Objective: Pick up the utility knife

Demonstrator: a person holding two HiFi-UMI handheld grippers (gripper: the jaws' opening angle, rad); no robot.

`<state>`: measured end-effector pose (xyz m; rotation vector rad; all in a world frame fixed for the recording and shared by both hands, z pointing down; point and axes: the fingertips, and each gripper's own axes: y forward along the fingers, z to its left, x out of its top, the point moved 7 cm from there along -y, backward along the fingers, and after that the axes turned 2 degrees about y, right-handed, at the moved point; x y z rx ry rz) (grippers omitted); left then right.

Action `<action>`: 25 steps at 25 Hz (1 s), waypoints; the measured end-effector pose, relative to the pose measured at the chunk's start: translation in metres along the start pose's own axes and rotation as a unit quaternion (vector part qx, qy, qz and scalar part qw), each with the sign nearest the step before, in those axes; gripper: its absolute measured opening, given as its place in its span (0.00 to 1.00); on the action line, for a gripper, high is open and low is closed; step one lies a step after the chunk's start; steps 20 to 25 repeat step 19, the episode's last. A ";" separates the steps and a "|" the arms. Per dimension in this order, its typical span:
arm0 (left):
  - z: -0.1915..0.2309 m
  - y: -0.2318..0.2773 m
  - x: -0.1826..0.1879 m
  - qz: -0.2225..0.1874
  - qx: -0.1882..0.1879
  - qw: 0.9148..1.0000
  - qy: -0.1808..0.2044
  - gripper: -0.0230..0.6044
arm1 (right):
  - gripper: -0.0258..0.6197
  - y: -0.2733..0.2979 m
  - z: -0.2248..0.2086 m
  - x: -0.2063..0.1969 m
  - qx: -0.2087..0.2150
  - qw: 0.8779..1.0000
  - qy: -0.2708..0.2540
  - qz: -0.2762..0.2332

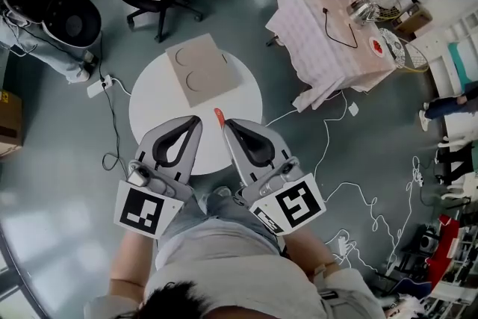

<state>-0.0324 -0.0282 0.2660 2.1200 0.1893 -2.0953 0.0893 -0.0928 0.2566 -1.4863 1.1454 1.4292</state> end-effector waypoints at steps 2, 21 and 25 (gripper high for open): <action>-0.002 -0.002 0.002 -0.001 0.004 1.000 0.002 0.05 | 0.05 -0.002 0.002 0.001 0.003 1.000 -0.001 -0.004; 0.001 -0.001 0.004 -0.002 0.001 1.000 0.009 0.05 | 0.05 0.004 0.008 0.004 0.018 1.000 -0.005 -0.017; 0.001 -0.001 0.004 -0.002 0.001 1.000 0.009 0.05 | 0.05 0.004 0.008 0.004 0.018 1.000 -0.005 -0.017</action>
